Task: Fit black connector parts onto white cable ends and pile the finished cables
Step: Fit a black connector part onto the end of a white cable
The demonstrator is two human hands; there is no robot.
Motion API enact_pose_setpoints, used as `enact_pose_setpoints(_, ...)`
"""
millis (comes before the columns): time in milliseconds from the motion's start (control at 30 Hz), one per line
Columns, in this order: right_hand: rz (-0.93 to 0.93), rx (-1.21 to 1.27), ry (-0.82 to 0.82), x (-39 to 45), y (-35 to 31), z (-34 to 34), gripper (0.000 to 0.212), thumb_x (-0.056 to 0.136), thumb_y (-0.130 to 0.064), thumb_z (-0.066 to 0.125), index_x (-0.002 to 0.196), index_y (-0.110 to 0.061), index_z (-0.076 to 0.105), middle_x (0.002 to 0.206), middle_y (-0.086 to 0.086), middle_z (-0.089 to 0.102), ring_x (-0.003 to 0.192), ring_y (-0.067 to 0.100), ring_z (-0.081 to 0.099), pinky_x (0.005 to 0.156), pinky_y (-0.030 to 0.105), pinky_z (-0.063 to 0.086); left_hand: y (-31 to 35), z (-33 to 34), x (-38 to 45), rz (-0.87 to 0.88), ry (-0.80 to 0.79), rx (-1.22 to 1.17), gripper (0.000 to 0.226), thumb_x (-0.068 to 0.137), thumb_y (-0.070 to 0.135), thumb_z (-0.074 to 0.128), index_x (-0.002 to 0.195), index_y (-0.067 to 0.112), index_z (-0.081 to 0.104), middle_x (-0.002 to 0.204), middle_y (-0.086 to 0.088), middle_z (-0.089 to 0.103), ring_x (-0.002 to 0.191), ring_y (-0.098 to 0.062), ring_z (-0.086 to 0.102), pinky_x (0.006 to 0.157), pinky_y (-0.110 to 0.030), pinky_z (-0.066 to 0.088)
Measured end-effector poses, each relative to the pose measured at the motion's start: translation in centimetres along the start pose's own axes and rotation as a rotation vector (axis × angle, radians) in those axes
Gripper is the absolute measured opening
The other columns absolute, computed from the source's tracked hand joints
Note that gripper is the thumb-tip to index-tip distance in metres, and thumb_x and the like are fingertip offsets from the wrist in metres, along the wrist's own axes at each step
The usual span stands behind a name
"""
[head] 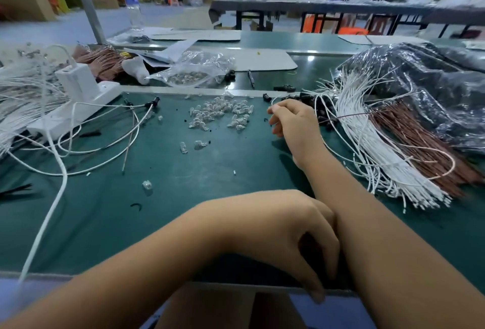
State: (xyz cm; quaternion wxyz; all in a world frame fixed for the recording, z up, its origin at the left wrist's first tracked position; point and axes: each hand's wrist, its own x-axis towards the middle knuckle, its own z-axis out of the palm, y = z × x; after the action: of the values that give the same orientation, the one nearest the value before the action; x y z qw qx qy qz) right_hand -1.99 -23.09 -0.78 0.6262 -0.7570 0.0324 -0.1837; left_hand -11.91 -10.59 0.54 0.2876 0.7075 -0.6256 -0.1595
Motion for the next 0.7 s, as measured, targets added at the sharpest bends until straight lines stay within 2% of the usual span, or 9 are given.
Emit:
enact_pose_setpoints(67,-0.012,-0.017,-0.007,0.0,0.0,0.2,0.021,0.092,-0.013,0.053,0.075,-0.014,0.064,0.061,-0.003,0.058,0.05,0.008,0.05,0.052,0.02,0.042,-0.5,0.1,-0.7,0.013,0.06,-0.008,0.019,0.071,0.021,0.085,0.086,0.012,0.076,0.083,0.012,0.052,0.08,-0.002,0.056,0.073,-0.015,0.045)
enact_pose_setpoints(167,-0.049,-0.092,0.012,-0.1,-0.1,0.3,0.021,0.092,-0.014,0.053,0.073,-0.016,0.063,0.061,-0.002,0.059,0.048,0.009,0.049,0.049,0.02,0.042,-1.7,-0.5,-1.3,-0.05,0.153,0.102,0.018,0.078,0.026,0.079,0.092,0.016,0.074,0.084,0.007,0.055,0.078,-0.004,0.055,0.072,-0.019,0.046)
enact_pose_setpoints(233,-0.103,-0.259,0.067,-0.1,-0.1,0.2,0.02,0.091,-0.017,0.053,0.074,-0.016,0.063,0.06,-0.003,0.06,0.052,0.012,0.052,0.05,0.023,0.042,-3.1,-1.3,-1.1,-0.128,0.229,0.195,0.015,0.082,0.027,0.075,0.095,0.018,0.072,0.083,0.006,0.055,0.075,-0.004,0.053,0.071,-0.02,0.045)
enact_pose_setpoints(300,-0.141,-0.436,0.153,0.0,-0.1,-0.1,0.02,0.092,-0.02,0.051,0.075,-0.016,0.061,0.063,-0.006,0.059,0.064,0.016,0.055,0.057,0.029,0.039,-5.0,-2.4,-0.7,-0.251,0.328,0.237,0.013,0.086,0.027,0.071,0.096,0.02,0.071,0.083,0.01,0.052,0.072,-0.001,0.05,0.072,-0.024,0.045)
enact_pose_setpoints(400,-0.171,-0.554,0.288,0.2,-0.2,-0.9,0.017,0.093,-0.02,0.048,0.081,-0.018,0.06,0.081,-0.001,0.061,0.079,0.022,0.054,0.064,0.03,0.035,-8.1,-4.0,0.6,-0.45,0.483,0.316,0.011,0.089,0.027,0.065,0.097,0.022,0.07,0.085,0.002,0.053,0.072,-0.002,0.047,0.078,-0.031,0.046)
enact_pose_setpoints(500,-0.265,-0.849,0.336,0.6,0.3,-2.1,0.022,0.09,-0.017,0.049,0.1,-0.018,0.068,0.108,0.008,0.055,0.103,0.029,0.048,0.082,0.034,0.037,-10.2,-4.7,2.4,-0.627,0.632,0.302,0.013,0.091,0.021,0.06,0.099,0.023,0.07,0.093,-0.004,0.057,0.09,-0.021,0.054,0.085,-0.033,0.045)
enact_pose_setpoints(600,-0.096,-1.179,0.219,0.7,0.7,-3.0,0.028,0.088,-0.024,0.046,0.107,-0.023,0.068,0.118,0.009,0.05,0.113,0.031,0.039,0.095,0.04,0.029,-11.4,-4.9,3.9,-0.765,0.717,0.305,0.021,0.093,0.016,0.052,0.098,0.027,0.07,0.104,-0.009,0.06,0.105,-0.028,0.052,0.092,-0.038,0.044)
enact_pose_setpoints(633,-0.036,-1.233,0.192,0.7,0.8,-3.1,0.029,0.089,-0.025,0.045,0.106,-0.022,0.068,0.119,0.009,0.052,0.115,0.031,0.038,0.095,0.041,0.028,-11.7,-4.9,4.2,-0.799,0.725,0.309,0.023,0.093,0.015,0.05,0.099,0.026,0.069,0.106,-0.01,0.061,0.108,-0.029,0.052,0.093,-0.04,0.043)
enact_pose_setpoints(700,-0.034,-1.261,0.202,0.8,1.0,-3.2,0.024,0.089,-0.02,0.044,0.096,-0.018,0.067,0.113,0.007,0.059,0.112,0.029,0.042,0.093,0.041,0.028,-12.0,-5.3,4.4,-0.842,0.757,0.288,0.022,0.094,0.016,0.049,0.1,0.024,0.069,0.108,-0.009,0.062,0.109,-0.028,0.053,0.094,-0.041,0.044)
